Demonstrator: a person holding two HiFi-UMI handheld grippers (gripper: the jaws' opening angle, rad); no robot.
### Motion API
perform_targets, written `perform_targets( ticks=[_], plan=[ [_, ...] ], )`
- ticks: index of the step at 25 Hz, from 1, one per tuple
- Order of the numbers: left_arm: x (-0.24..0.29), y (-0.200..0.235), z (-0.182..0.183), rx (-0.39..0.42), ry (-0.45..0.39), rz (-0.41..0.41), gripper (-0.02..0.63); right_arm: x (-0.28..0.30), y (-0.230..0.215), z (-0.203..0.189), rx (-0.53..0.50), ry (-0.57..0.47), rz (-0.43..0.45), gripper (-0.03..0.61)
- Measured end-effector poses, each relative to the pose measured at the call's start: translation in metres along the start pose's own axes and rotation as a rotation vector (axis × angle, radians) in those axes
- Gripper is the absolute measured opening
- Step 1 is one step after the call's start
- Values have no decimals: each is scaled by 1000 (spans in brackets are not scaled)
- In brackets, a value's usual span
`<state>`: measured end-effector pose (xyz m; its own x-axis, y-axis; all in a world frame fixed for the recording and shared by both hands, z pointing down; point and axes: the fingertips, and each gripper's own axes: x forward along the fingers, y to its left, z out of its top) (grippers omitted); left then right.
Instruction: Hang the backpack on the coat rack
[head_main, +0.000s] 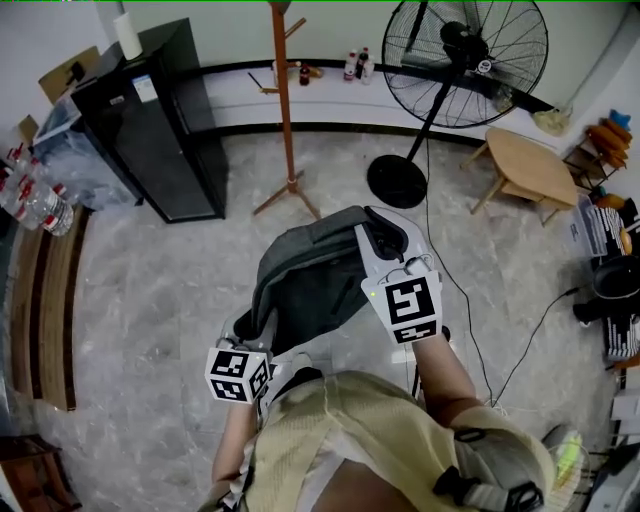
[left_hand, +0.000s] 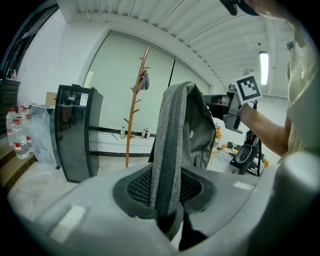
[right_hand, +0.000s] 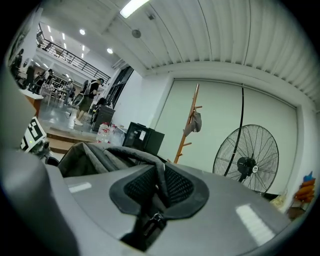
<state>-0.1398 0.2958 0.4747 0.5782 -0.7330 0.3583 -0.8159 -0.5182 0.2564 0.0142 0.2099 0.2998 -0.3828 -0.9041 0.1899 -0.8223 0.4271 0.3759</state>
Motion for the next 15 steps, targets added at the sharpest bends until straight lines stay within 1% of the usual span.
perform_targets(
  ticks=[3,6,9,12,15],
  plan=[
    [3,21,9,12,6,-9,86,19,4,5,15,10,-12,52],
    [13,39,13,21,12,1,86,36,4,1,11,27,-2,52],
    [27,44,16,19,18,7,86,51,-5,-5,13,31,4,52],
    [46,48,23,7,17,19,86,70,-18,-7,15,13,9,52],
    [70,47,28,-6,14,44,86,89,-37,-15,19,-4,34,54]
  ],
)
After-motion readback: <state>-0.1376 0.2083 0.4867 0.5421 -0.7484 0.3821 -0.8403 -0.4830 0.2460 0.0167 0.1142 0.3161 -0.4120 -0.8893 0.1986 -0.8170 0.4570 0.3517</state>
